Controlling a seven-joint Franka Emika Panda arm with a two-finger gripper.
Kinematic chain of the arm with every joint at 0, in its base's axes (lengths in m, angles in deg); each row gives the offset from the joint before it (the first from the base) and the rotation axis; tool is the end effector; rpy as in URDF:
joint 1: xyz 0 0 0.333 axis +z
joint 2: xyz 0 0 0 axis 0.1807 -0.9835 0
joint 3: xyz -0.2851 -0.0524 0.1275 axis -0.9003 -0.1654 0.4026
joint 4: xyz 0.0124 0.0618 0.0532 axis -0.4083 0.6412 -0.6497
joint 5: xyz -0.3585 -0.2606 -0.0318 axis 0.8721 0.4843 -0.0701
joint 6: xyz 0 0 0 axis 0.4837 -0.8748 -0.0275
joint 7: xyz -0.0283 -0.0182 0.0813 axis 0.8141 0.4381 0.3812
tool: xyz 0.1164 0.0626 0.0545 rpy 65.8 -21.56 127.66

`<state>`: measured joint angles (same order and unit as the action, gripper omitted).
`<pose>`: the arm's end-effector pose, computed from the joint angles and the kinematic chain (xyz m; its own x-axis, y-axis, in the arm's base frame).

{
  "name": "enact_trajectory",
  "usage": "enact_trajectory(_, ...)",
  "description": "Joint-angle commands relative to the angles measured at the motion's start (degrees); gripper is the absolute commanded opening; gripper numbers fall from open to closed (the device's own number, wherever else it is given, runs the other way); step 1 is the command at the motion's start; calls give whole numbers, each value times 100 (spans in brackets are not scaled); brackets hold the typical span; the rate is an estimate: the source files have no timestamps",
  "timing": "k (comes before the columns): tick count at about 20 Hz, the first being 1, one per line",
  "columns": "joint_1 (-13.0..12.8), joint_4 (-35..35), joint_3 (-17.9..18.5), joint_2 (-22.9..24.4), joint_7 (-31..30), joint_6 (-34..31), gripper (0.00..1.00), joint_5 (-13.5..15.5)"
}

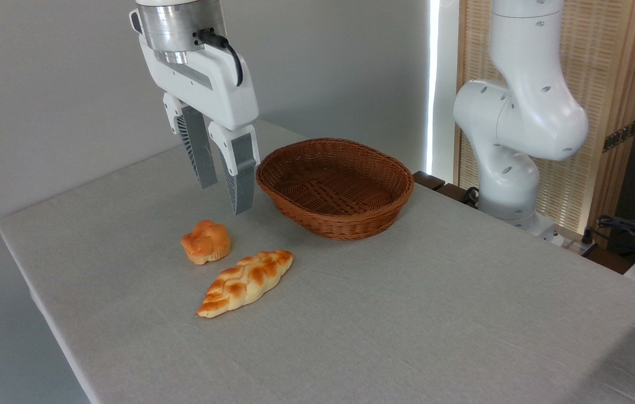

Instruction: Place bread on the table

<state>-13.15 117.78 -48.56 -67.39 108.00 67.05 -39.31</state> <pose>0.6151 -0.0724 0.5728 0.6985 -0.7138 0.0501 -0.7154 -0.6982 0.0260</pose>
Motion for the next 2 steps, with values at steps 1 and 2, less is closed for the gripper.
enact_trajectory(1, -7, 66, 26, 61, -25, 82, 100, -142)
enact_trajectory(2, -7, 66, 26, 61, -43, 73, 100, -142)
